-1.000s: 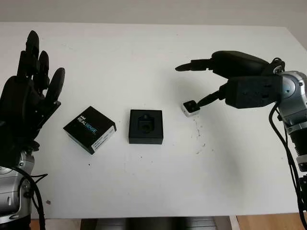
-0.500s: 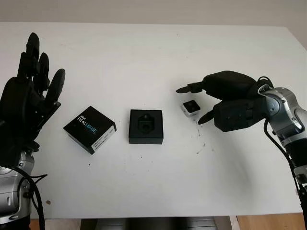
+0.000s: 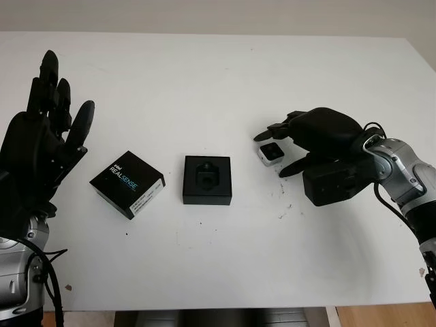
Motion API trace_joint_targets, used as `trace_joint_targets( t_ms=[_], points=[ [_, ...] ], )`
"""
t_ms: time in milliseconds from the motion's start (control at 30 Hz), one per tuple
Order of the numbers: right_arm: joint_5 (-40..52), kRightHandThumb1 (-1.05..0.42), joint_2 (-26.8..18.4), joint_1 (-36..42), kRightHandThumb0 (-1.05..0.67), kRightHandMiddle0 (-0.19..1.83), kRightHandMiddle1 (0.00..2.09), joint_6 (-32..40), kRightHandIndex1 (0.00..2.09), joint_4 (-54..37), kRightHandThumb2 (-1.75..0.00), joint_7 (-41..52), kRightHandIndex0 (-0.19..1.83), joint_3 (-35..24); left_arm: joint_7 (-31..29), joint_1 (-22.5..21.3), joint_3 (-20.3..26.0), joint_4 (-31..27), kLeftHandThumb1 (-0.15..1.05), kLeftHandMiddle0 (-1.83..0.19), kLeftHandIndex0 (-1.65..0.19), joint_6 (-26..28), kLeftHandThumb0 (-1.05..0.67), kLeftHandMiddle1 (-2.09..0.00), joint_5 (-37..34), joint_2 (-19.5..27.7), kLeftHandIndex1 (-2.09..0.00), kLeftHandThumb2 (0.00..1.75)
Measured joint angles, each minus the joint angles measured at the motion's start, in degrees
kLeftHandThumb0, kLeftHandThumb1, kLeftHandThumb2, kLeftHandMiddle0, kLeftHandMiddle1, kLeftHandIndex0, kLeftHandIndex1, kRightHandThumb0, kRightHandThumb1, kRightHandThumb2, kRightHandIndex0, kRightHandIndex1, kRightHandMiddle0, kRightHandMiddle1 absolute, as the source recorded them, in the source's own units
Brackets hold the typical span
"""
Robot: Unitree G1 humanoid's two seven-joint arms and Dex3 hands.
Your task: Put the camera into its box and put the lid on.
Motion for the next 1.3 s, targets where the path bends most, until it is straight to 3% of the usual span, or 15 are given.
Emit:
trace_joint_targets(
  t_ms=[367, 567, 633, 767, 833, 1033, 1300],
  points=[
    [-1.92, -0.96, 0.00, -2.01, -0.41, 0.16, 1.29, -3.00, 1.36, 5.17, -0.06, -5.64, 0.08, 2.31, 0.04, 0.05, -0.03, -0.05, 1.05, 0.14, 0.12, 0.02, -0.57, -0.06, 0.01, -0.05, -0.05, 0.40],
    [-2.01, -0.99, 0.04, -2.41, -0.35, 0.28, 1.45, -3.38, 1.44, 6.40, -0.06, -7.94, 0.06, 3.01, 0.10, 0.07, -0.04, -0.20, 1.05, 0.14, 0.12, 0.29, -0.57, -0.05, 0.01, -0.09, -0.05, 0.40],
    [-0.44, -0.99, 0.35, -2.39, -0.35, 0.30, 1.47, -4.17, 1.32, 7.80, -0.05, -8.84, 0.07, 2.77, 0.10, 0.17, -0.03, -0.27, 1.05, 0.14, 0.13, 0.28, -0.56, -0.05, 0.01, -0.10, -0.05, 0.40],
    [2.80, -1.00, 1.46, -2.35, -0.37, 0.27, 1.52, -4.78, 0.73, 10.54, -0.05, -9.38, 0.14, 1.84, 0.08, 0.39, -0.04, -0.32, 1.05, 0.14, 0.13, 0.27, -0.56, -0.06, -0.04, -0.26, -0.05, 0.39],
    [6.00, -1.00, 2.41, -2.33, -0.37, 0.25, 1.54, -5.08, 0.57, 12.25, -0.05, -7.88, 0.17, 1.01, 0.08, 0.54, -0.05, -0.36, 1.05, 0.14, 0.13, 0.26, -0.56, -0.05, -0.03, -0.26, -0.05, 0.39],
    [15.85, -1.02, 6.10, -2.29, -0.41, 0.21, 1.61, -2.12, 0.42, 15.03, -0.05, -0.93, 0.16, -2.47, -0.07, 0.78, -0.09, -0.46, 1.05, 0.14, 0.14, 0.26, -0.55, -0.05, -0.03, -0.26, -0.05, 0.40],
    [21.30, -1.01, 7.97, -1.19, -0.42, 0.22, 1.55, 4.80, 0.26, 13.63, -0.05, 3.73, 0.19, -5.55, -0.25, 0.87, -0.11, -0.74, 1.05, 0.15, 0.16, 0.26, -0.54, -0.05, -0.09, -0.27, -0.04, 0.41]
  ],
)
